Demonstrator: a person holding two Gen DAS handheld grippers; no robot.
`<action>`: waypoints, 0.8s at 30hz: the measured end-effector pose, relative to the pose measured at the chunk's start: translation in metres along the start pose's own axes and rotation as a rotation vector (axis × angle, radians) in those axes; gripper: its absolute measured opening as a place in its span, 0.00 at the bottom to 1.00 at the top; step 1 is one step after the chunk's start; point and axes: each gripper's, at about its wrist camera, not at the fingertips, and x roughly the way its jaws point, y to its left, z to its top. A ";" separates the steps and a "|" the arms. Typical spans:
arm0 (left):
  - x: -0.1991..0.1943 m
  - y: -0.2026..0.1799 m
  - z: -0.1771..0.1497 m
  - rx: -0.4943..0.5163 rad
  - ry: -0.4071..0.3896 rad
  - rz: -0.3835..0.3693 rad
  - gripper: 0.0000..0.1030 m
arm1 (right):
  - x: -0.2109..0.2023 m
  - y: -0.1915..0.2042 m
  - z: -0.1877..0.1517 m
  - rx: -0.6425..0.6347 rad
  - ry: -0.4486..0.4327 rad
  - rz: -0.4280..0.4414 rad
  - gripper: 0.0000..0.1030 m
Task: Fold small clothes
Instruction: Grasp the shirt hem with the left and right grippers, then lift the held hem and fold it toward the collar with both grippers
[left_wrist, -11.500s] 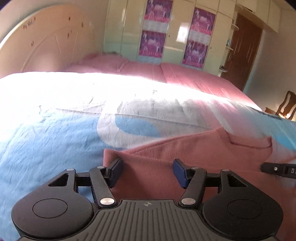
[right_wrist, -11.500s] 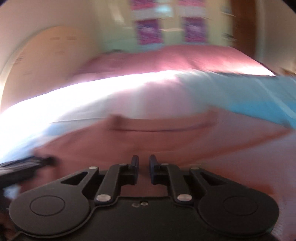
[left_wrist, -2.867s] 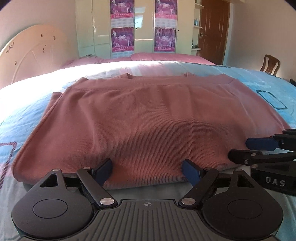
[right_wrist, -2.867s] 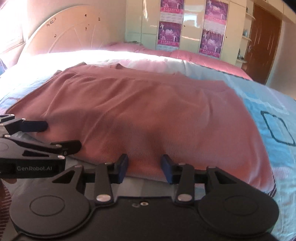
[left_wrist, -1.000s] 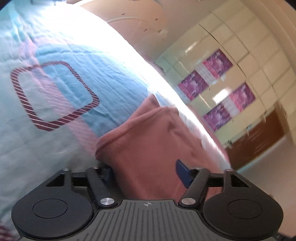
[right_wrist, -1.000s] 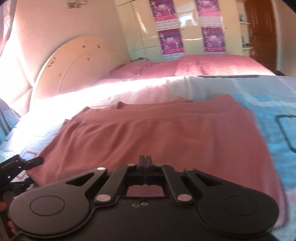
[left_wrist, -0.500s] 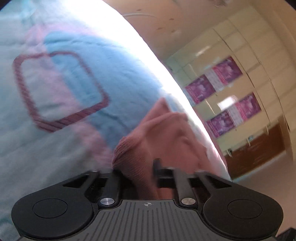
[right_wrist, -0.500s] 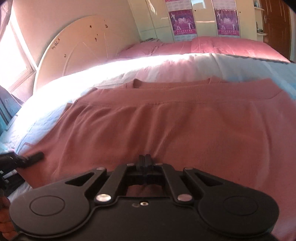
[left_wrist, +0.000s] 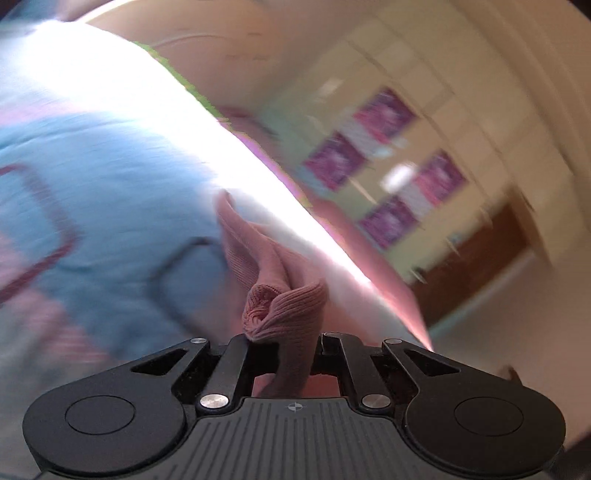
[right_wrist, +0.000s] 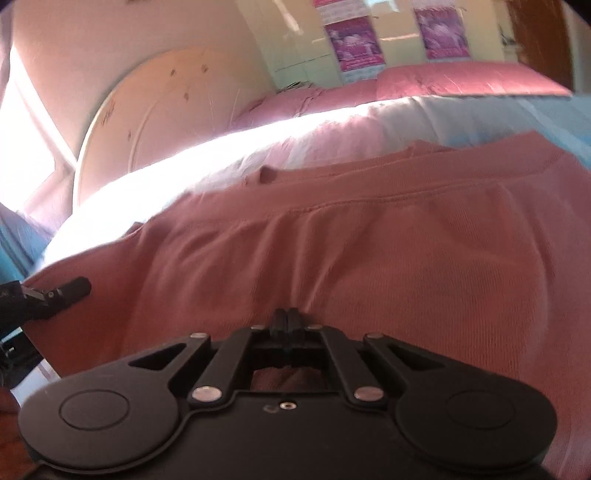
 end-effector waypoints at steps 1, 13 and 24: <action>0.004 -0.019 0.001 0.034 0.020 -0.038 0.07 | -0.009 -0.006 0.001 0.031 -0.036 -0.003 0.03; 0.089 -0.208 -0.111 0.321 0.501 -0.255 0.07 | -0.166 -0.128 0.005 0.308 -0.344 -0.206 0.10; 0.045 -0.161 -0.039 0.450 0.357 -0.118 0.25 | -0.154 -0.142 -0.013 0.352 -0.215 -0.123 0.38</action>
